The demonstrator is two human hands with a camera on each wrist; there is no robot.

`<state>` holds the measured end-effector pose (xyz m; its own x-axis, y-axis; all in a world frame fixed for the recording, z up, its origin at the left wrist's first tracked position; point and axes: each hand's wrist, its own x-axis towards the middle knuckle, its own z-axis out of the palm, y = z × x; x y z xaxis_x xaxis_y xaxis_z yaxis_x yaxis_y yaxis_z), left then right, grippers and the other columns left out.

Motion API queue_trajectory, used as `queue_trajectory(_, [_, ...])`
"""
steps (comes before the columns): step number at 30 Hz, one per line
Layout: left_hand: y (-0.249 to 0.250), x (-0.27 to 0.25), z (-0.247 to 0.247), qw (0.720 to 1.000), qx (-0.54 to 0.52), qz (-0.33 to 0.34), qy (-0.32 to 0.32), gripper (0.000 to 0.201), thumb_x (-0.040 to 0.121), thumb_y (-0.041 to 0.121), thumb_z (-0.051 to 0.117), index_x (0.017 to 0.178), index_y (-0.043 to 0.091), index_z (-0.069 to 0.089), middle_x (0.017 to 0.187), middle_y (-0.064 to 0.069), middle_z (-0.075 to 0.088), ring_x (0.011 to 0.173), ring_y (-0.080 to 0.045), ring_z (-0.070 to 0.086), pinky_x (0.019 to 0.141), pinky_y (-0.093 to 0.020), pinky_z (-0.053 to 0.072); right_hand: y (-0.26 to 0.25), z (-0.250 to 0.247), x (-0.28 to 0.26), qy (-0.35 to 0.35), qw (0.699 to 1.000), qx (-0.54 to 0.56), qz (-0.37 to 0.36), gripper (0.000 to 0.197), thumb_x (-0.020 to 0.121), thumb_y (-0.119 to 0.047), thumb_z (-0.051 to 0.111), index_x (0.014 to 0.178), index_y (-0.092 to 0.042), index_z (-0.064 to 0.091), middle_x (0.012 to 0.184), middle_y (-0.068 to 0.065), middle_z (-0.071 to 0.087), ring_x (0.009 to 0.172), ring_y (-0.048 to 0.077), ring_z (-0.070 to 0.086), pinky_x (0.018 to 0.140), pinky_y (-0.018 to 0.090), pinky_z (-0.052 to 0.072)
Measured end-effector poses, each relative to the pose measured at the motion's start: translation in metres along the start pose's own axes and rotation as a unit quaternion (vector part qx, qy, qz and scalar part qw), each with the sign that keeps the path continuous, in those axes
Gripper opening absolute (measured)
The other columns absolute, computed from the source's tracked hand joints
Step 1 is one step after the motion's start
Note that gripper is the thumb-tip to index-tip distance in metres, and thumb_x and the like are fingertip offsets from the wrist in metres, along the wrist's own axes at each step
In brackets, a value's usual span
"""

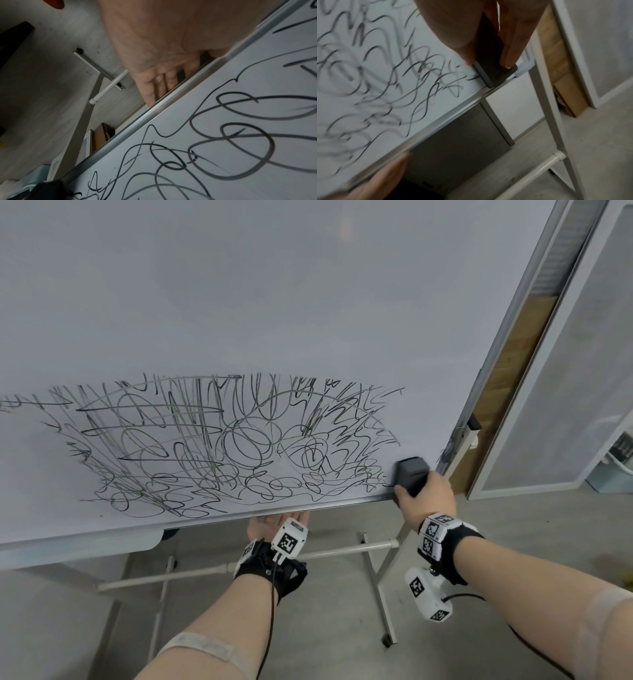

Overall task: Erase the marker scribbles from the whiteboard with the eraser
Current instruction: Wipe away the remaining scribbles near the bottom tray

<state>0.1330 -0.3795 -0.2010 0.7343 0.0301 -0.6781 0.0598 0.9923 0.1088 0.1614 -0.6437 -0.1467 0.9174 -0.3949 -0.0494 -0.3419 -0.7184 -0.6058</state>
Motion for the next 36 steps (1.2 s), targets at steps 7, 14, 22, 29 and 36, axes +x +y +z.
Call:
queue_trajectory(7, [-0.001, 0.002, 0.000, 1.000, 0.002, 0.004, 0.004, 0.050, 0.098, 0.046, 0.044, 0.122, 0.007, 0.063, 0.122, -0.023, 0.066, 0.115, -0.045, 0.060, 0.097, -0.065, 0.045, 0.011, -0.009, 0.016, 0.003, 0.997, 0.020, 0.080, 0.052, 0.086, -0.041, 0.069, 0.117, -0.002, 0.054, 0.119, 0.018, 0.058, 0.103, 0.038, 0.060, 0.087, 0.045, 0.053])
queue_trajectory(14, [0.002, -0.001, 0.002, 1.000, 0.015, 0.002, 0.005, 0.044, 0.097, 0.045, 0.046, 0.117, 0.009, 0.062, 0.123, -0.021, 0.065, 0.115, -0.043, 0.060, 0.098, -0.062, 0.046, 0.009, -0.017, 0.024, 0.013, 0.995, 0.073, 0.070, 0.042, 0.086, -0.038, 0.067, 0.107, -0.002, 0.056, 0.113, 0.019, 0.061, 0.094, 0.036, 0.061, 0.077, 0.038, 0.052])
queue_trajectory(22, [-0.002, -0.005, 0.003, 1.000, 0.006, -0.004, 0.003, 0.048, 0.097, 0.047, 0.046, 0.118, 0.008, 0.063, 0.122, -0.021, 0.065, 0.115, -0.042, 0.060, 0.097, -0.063, 0.046, 0.018, -0.023, 0.018, -0.081, 0.993, -0.005, 0.086, 0.033, 0.092, -0.034, 0.064, 0.086, -0.002, 0.059, 0.081, 0.012, 0.063, 0.064, 0.024, 0.053, 0.064, 0.031, 0.045])
queue_trajectory(29, [0.000, -0.003, 0.005, 1.000, -0.005, -0.001, 0.009, 0.048, 0.098, 0.051, 0.042, 0.116, 0.011, 0.061, 0.123, -0.020, 0.062, 0.116, -0.043, 0.059, 0.098, -0.063, 0.045, 0.008, -0.028, 0.024, 0.015, 0.998, 0.052, 0.012, 0.041, 0.089, -0.037, 0.067, 0.106, -0.002, 0.055, 0.106, 0.015, 0.059, 0.084, 0.029, 0.055, 0.071, 0.034, 0.046])
queue_trajectory(36, [-0.003, -0.011, 0.007, 1.000, 0.002, 0.004, 0.009, 0.044, 0.098, 0.051, 0.045, 0.111, 0.012, 0.060, 0.124, -0.019, 0.062, 0.119, -0.042, 0.056, 0.101, -0.061, 0.045, 0.015, -0.019, 0.020, -0.057, 0.998, -0.023, 0.033, 0.034, 0.089, -0.033, 0.067, 0.089, 0.000, 0.061, 0.089, 0.017, 0.067, 0.068, 0.028, 0.058, 0.062, 0.031, 0.048])
